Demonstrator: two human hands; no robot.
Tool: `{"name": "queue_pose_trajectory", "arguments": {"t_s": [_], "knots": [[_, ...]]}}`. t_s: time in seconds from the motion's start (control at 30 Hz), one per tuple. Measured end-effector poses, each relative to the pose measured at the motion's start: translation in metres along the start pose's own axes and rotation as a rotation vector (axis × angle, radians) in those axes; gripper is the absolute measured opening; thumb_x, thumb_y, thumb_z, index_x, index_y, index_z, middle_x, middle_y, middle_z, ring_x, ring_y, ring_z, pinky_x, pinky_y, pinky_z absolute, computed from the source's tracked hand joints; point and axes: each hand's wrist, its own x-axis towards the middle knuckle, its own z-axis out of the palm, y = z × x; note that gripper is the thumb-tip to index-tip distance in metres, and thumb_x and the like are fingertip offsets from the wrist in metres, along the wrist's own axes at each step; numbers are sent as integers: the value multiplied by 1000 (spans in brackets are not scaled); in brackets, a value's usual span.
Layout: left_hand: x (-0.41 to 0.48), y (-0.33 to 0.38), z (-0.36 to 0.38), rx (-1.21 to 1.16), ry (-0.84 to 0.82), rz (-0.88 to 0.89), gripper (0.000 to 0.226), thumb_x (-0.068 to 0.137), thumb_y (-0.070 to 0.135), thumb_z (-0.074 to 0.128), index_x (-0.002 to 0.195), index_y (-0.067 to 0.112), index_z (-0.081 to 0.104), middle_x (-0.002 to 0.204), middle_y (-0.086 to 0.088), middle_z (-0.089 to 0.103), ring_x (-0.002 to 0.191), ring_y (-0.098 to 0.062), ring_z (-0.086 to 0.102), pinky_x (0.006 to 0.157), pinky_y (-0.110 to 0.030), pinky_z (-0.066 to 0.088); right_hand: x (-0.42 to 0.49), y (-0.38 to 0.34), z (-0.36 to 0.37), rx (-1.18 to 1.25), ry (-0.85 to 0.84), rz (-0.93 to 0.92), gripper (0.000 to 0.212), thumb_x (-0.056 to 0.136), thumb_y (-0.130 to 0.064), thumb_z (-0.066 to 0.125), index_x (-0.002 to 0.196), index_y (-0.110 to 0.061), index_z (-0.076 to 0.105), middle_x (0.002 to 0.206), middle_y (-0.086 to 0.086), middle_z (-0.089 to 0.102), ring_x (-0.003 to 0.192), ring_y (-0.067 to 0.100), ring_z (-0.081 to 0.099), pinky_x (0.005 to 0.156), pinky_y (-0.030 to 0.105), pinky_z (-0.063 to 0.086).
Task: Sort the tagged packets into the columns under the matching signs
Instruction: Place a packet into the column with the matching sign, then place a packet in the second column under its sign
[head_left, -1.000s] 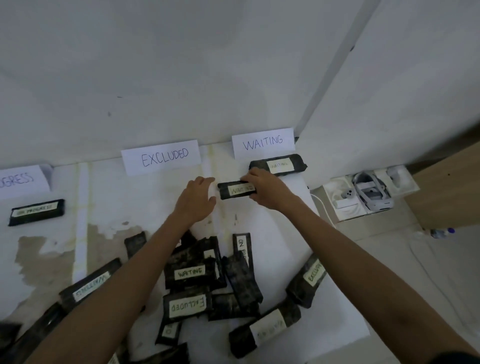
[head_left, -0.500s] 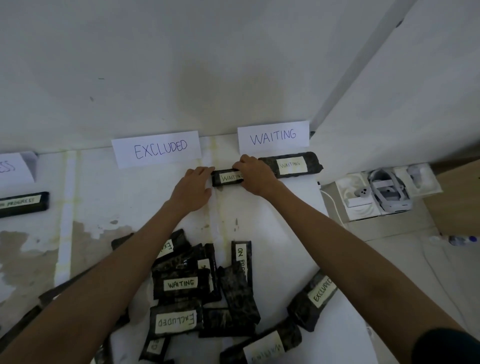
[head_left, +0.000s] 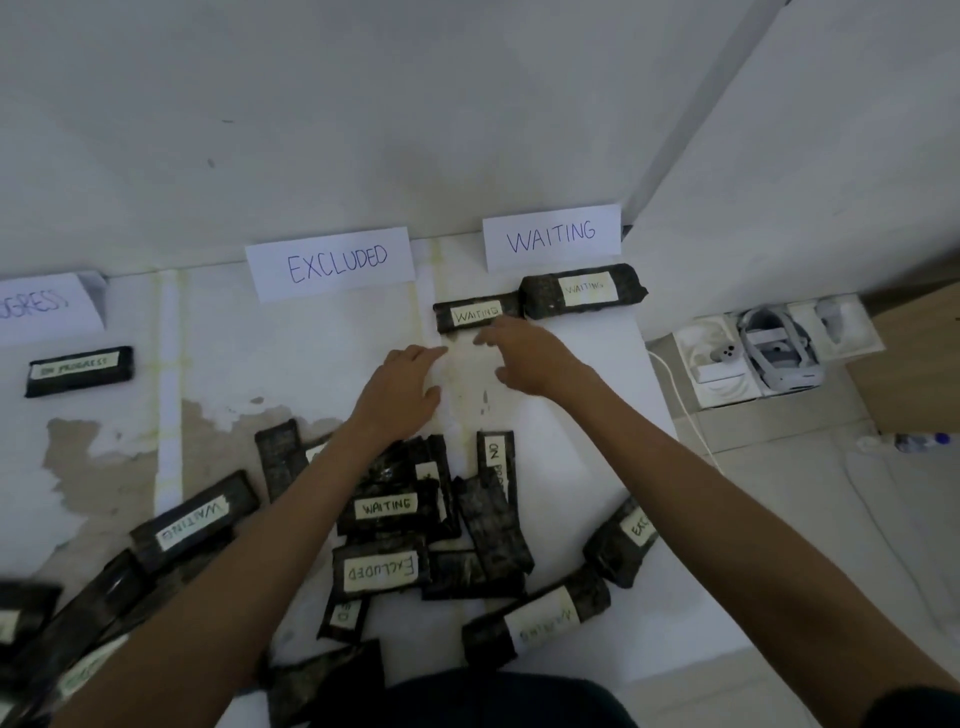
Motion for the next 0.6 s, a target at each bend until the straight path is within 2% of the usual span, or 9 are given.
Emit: {"name": "queue_pose_trajectory", "arguments": {"t_s": [0.1, 0.17, 0.3, 0.4, 0.5, 0.6], "knots": [[-34, 5, 16, 1, -20, 35, 51, 88, 13, 53, 138, 13, 42, 133, -13, 50, 121, -32, 43, 100, -41, 39, -35, -12, 19, 24, -202, 15, 52, 83, -13, 66, 132, -19, 49, 125, 7, 51, 115, 23, 50, 89, 34, 45], [-54, 6, 28, 21, -38, 52, 50, 87, 14, 54, 136, 12, 44, 132, -13, 52, 120, -32, 45, 99, -40, 39, -54, -20, 37, -6, -258, 31, 58, 80, -19, 71, 133, -19, 48, 127, 7, 49, 116, 24, 49, 89, 36, 46], [-86, 6, 43, 54, -70, 33, 50, 85, 14, 57, 133, 12, 47, 136, -12, 48, 126, -32, 41, 102, -43, 38, -73, -25, 60, -53, -198, 86, 63, 76, -22, 75, 133, -16, 47, 126, 11, 44, 114, 30, 44, 87, 39, 45], [-100, 8, 40, 46, -22, 33, 49, 84, 14, 58, 132, 11, 49, 137, -14, 47, 128, -33, 37, 105, -44, 34, -77, -29, 53, 128, -253, 229, 66, 74, -20, 78, 131, -11, 47, 128, 14, 46, 115, 31, 47, 91, 34, 45], [-108, 13, 26, -27, 15, 16, 47, 87, 15, 55, 133, 13, 47, 135, -11, 48, 126, -30, 37, 106, -43, 35, -82, -33, 35, 368, -201, 272, 46, 77, -12, 75, 120, -8, 59, 124, 12, 56, 113, 26, 55, 84, 26, 44], [-112, 24, 5, -313, -24, -86, 47, 90, 16, 54, 136, 16, 43, 129, -6, 53, 119, -21, 46, 100, -34, 41, -85, -45, 11, 554, -33, 255, 33, 79, -9, 73, 111, -12, 65, 108, 8, 64, 97, 20, 61, 80, 28, 50]]}}
